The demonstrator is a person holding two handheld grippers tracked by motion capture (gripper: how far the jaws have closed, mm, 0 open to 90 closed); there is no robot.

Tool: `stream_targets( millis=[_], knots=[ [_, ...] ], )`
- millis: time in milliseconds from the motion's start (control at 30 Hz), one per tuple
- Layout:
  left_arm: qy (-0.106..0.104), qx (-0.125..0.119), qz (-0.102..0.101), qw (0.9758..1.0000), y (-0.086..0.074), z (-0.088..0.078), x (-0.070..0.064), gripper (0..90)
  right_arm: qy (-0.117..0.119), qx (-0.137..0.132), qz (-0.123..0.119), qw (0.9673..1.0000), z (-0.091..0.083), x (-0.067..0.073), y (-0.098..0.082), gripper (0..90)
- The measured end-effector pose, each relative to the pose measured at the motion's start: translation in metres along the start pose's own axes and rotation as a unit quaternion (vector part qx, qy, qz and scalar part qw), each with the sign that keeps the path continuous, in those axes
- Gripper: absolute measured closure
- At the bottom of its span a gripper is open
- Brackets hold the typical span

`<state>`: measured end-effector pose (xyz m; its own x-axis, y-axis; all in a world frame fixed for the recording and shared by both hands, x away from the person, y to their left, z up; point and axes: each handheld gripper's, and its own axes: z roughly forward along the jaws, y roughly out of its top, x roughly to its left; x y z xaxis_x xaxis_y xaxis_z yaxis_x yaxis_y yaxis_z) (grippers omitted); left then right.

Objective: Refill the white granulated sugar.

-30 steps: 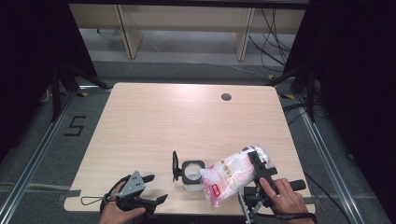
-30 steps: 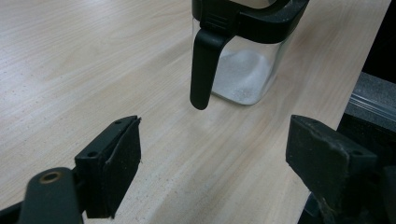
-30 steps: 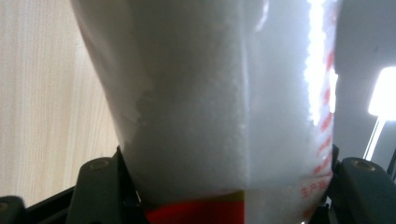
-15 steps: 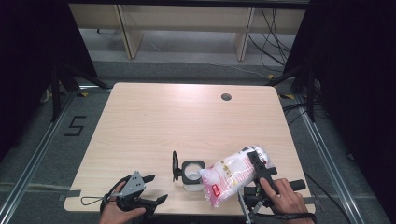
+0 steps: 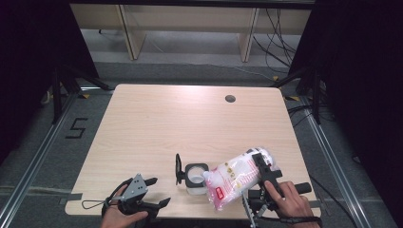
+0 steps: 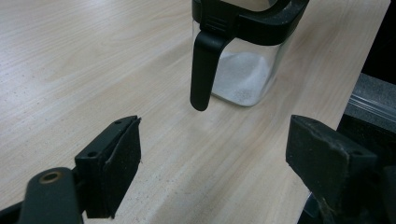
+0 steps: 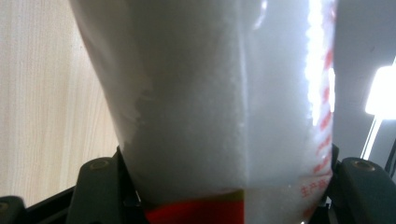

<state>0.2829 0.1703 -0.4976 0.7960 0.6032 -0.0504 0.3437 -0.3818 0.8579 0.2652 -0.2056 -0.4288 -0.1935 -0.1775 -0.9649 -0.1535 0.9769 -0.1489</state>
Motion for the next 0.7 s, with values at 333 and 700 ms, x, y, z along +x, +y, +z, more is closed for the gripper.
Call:
stream_targets(
  millis=[333, 700],
  knots=[
    [0.0, -0.006, -0.006, 1.0, -0.0001, 0.0011, -0.0011, 17.6, -0.009, -0.012, -0.02, 0.9997, 0.0018, 0.0025, 0.0039, 36.9],
    [0.0, -0.002, 0.0, 1.0, 0.0, 0.0004, -0.0001, 17.6, -0.005, -0.006, -0.012, 0.9999, 0.0018, 0.0061, 0.004, 36.9]
  ],
)
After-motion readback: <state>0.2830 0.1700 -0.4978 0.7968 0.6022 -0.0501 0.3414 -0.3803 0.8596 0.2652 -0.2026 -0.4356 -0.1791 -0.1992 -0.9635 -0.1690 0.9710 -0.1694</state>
